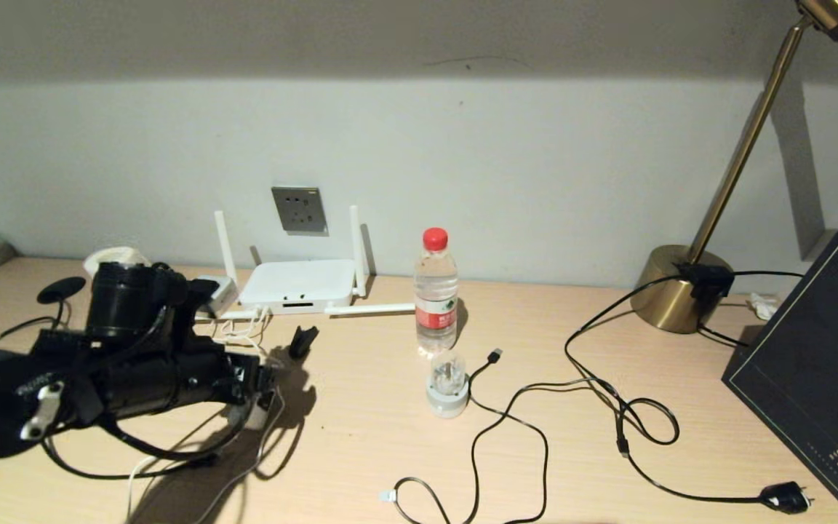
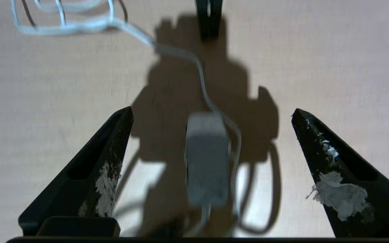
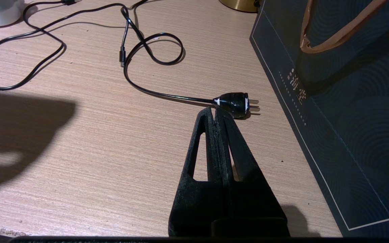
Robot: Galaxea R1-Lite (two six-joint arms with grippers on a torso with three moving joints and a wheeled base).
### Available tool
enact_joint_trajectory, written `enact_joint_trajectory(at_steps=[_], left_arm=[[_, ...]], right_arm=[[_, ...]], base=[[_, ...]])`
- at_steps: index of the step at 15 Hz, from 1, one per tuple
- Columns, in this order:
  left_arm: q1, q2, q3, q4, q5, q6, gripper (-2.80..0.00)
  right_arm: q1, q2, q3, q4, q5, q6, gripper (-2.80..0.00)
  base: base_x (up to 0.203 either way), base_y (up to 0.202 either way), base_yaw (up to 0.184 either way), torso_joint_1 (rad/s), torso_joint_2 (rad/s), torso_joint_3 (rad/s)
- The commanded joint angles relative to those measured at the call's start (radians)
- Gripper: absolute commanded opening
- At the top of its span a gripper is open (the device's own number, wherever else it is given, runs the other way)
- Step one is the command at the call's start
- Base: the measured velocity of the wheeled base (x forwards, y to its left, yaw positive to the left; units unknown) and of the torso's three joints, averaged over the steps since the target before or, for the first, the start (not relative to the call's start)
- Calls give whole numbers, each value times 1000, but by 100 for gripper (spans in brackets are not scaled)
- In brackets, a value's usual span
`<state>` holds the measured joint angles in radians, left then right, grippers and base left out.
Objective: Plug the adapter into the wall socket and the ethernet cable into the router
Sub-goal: Pick up plug
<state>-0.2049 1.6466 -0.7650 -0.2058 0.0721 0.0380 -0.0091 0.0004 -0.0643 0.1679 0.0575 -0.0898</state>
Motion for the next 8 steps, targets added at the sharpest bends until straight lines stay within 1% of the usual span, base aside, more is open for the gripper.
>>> enact_joint_trajectory(at_steps=[1, 8], left_arm=[[-1, -36, -23, 75, 3, 3, 0], [1, -25, 9, 95, -23, 9, 0]], right_arm=[[0, 1, 0, 1, 1, -1, -280], [0, 1, 0, 1, 1, -1, -280]], base=[[0, 0, 0, 0, 0, 0], [0, 0, 0, 0, 0, 0]])
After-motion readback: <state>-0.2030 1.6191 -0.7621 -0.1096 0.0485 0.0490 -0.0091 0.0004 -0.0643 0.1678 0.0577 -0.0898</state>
